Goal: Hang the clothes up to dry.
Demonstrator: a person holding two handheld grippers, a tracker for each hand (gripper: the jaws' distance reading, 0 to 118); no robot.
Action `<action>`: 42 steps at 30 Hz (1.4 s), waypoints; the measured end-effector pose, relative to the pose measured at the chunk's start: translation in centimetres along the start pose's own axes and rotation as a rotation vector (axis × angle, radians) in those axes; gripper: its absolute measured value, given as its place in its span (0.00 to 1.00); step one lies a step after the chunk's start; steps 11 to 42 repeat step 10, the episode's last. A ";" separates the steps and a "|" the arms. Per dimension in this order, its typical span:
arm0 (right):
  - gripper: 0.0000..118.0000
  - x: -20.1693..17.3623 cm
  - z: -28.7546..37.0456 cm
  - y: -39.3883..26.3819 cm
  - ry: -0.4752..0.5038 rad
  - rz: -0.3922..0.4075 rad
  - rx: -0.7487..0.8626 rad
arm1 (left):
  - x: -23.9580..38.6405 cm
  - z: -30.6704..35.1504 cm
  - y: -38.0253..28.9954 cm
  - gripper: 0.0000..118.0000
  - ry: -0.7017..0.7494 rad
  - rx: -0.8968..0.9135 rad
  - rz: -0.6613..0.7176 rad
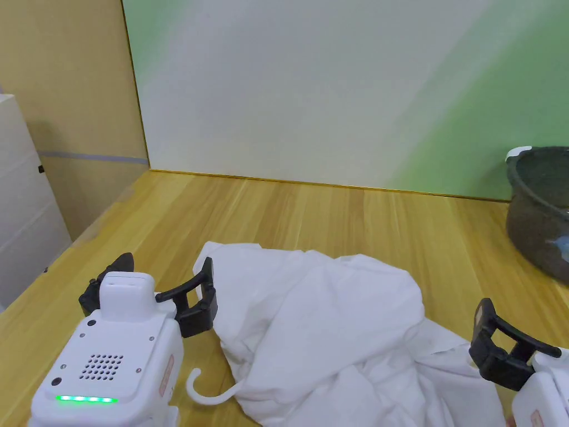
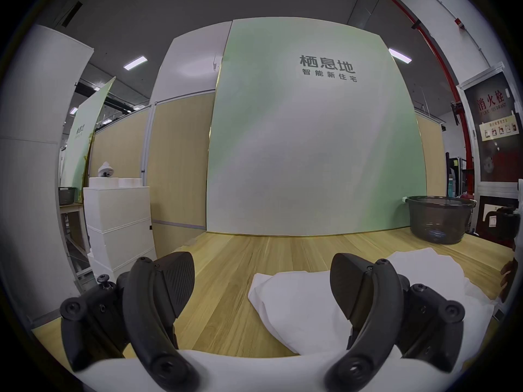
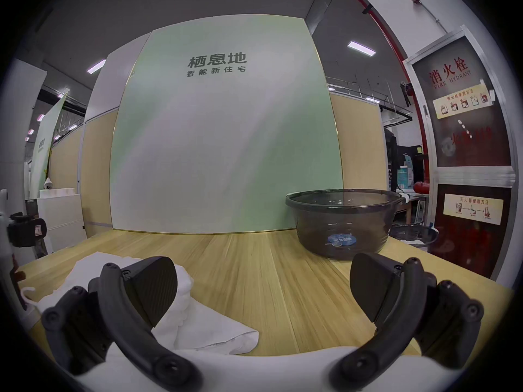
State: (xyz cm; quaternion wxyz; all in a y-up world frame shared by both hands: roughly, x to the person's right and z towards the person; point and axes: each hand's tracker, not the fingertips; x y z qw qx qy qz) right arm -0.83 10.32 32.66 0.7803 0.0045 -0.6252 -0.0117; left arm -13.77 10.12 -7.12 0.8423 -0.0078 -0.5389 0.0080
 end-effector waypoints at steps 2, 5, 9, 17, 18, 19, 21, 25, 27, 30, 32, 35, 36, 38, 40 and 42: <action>1.00 -0.1 0.0 0.0 0.001 0.005 0.003 | 0.0 -0.1 0.1 0.83 -0.007 -0.003 0.000; 1.00 -0.2 0.1 0.0 0.003 0.009 0.005 | 0.0 -0.1 0.1 0.83 -0.006 -0.005 -0.003; 1.00 0.0 0.0 0.0 0.006 0.002 0.000 | 0.0 0.0 0.0 0.83 -0.004 -0.005 -0.003; 1.00 0.0 0.0 0.0 0.005 0.001 0.001 | 0.0 0.0 0.0 0.83 -0.004 -0.005 -0.003; 1.00 0.0 0.0 0.0 0.005 0.001 0.001 | 0.0 0.0 0.0 0.83 -0.004 -0.005 -0.003; 1.00 0.0 0.0 0.0 0.005 0.001 0.001 | 0.0 0.0 0.0 0.83 -0.004 -0.005 -0.003; 1.00 0.0 0.0 0.0 0.005 0.001 0.001 | 0.0 0.0 0.0 0.83 -0.004 -0.005 -0.003; 1.00 0.0 0.0 0.0 0.005 0.001 0.001 | 0.0 0.0 0.0 0.83 -0.004 -0.005 -0.003; 1.00 0.0 0.0 0.0 0.005 0.001 0.001 | 0.0 0.0 0.0 0.83 -0.004 -0.005 -0.003; 1.00 0.0 0.0 0.0 0.005 0.001 0.001 | 0.0 0.0 0.0 0.83 -0.004 -0.005 -0.003; 1.00 0.0 0.0 0.0 0.005 0.001 0.001 | 0.0 0.0 0.0 0.83 -0.004 -0.005 -0.003; 1.00 0.0 0.0 0.0 0.005 0.001 0.001 | 0.0 0.0 0.0 0.83 -0.004 -0.005 -0.003; 1.00 0.0 0.0 0.0 0.005 0.001 0.001 | 0.0 0.0 0.0 0.83 -0.004 -0.005 -0.003; 1.00 0.0 0.0 0.0 0.005 0.001 0.001 | 0.0 0.0 0.0 0.83 -0.004 -0.005 -0.003; 1.00 0.0 0.0 0.0 0.005 0.001 0.001 | 0.0 0.0 0.0 0.83 -0.004 -0.005 -0.003; 1.00 0.0 0.0 0.0 0.005 0.001 0.001 | 0.0 0.0 0.0 0.83 -0.004 -0.005 -0.003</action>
